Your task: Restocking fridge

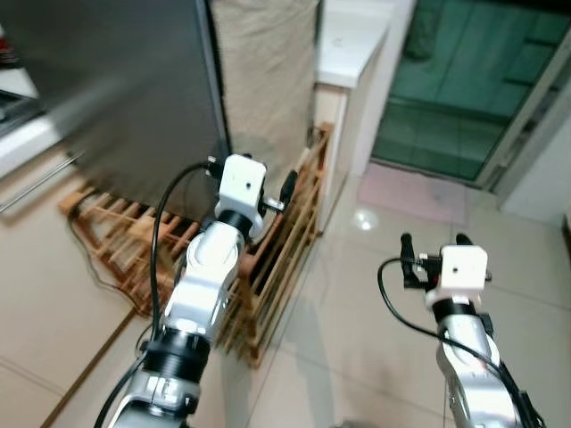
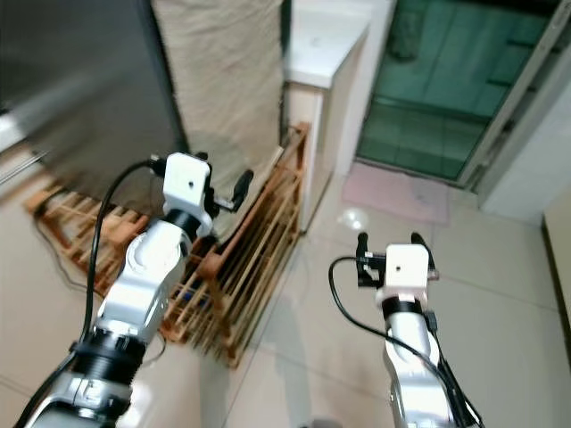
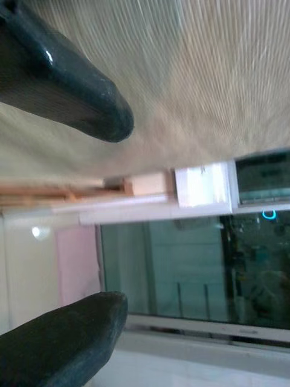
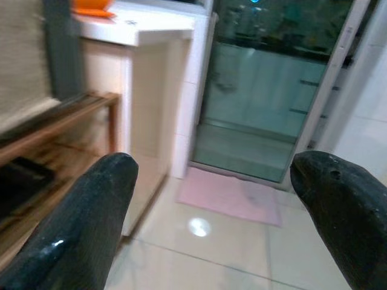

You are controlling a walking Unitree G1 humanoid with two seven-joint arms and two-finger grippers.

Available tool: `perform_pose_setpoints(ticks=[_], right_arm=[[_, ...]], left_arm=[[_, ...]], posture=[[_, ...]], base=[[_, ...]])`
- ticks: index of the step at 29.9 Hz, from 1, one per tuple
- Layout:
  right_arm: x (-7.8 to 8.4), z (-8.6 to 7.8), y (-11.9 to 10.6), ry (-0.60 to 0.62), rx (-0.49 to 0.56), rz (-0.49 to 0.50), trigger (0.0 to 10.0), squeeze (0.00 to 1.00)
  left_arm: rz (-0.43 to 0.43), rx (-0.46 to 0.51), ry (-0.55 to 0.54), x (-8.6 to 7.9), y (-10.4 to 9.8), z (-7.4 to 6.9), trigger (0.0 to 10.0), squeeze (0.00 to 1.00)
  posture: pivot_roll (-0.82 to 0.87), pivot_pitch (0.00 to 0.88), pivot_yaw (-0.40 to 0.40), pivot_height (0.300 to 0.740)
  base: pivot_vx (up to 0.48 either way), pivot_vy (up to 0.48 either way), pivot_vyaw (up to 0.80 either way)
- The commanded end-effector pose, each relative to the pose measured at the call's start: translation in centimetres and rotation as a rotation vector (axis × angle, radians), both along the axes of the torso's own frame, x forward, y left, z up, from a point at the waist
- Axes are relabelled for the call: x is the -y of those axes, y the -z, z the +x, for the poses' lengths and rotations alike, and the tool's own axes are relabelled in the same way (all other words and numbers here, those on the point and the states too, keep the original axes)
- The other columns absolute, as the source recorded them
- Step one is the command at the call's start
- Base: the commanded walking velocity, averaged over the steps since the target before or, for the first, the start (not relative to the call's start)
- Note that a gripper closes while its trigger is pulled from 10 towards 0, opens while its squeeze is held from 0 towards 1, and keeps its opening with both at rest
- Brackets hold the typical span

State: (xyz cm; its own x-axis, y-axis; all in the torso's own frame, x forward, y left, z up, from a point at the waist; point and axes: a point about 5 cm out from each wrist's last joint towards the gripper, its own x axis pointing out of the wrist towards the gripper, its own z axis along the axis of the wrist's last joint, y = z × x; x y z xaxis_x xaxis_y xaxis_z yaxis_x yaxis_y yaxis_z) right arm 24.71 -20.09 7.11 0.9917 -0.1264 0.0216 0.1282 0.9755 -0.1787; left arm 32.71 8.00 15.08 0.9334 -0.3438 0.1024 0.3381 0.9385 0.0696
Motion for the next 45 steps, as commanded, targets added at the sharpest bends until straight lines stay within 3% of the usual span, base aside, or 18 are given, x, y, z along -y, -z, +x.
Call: perform_pose_setpoints(ticks=[1, 12, 15, 21, 24, 39, 45], right_arm=[[0.0, 0.1, -0.2, 0.0, 0.01, 0.003, 10.0, 0.0], [0.3, -0.2, 0.0, 0.002, 0.001, -0.005, 10.0, 0.0], [0.3, -0.4, 0.1, 0.003, -0.005, -0.006, 10.0, 0.0], [0.3, -0.5, 0.2, 0.002, -0.01, -0.006, 10.0, 0.0], [0.2, -0.6, 0.5, -0.009, -0.024, -0.005, 10.0, 0.0], [0.6, -0.5, 0.8, -0.014, -0.043, -0.015, 10.0, 0.0], [0.9, -0.4, 0.6, -0.018, -0.037, -0.017, 10.0, 0.0]], left_arm=[[-0.025, -0.01, -0.061, -1.2, -0.5, 0.6, 10.0, 0.0], [-0.03, 0.033, -0.155, -2.7, -2.5, 1.2, 10.0, 0.0], [-0.021, 0.027, -0.063, -2.0, -3.0, -0.2, 10.0, 0.0], [0.003, 0.011, -0.055, -2.3, -2.5, -0.7, 10.0, 0.0], [0.035, -0.039, -0.047, -2.7, -1.4, -1.7, 10.0, 0.0], [-0.005, -0.041, -0.154, -4.3, -2.1, -2.8, 10.0, 0.0], [0.032, -0.067, -0.118, -5.9, -0.6, -5.0, 10.0, 0.0]], posture=[[0.01, 0.0, 0.003, 0.74], [0.01, 0.0, 0.004, 0.74], [0.01, 0.0, 0.007, 0.74], [0.02, 0.0, 0.007, 0.74], [0.03, 0.0, 0.004, 0.74], [0.04, 0.004, -0.009, 0.74], [0.05, 0.007, -0.021, 0.74]], base=[[0.0, 0.0, 0.0], [0.0, 0.0, 0.0], [0.0, 0.0, 0.0], [0.0, 0.0, 0.0], [0.0, 0.0, 0.0], [0.0, 0.0, 0.0], [0.0, 0.0, 0.0]])
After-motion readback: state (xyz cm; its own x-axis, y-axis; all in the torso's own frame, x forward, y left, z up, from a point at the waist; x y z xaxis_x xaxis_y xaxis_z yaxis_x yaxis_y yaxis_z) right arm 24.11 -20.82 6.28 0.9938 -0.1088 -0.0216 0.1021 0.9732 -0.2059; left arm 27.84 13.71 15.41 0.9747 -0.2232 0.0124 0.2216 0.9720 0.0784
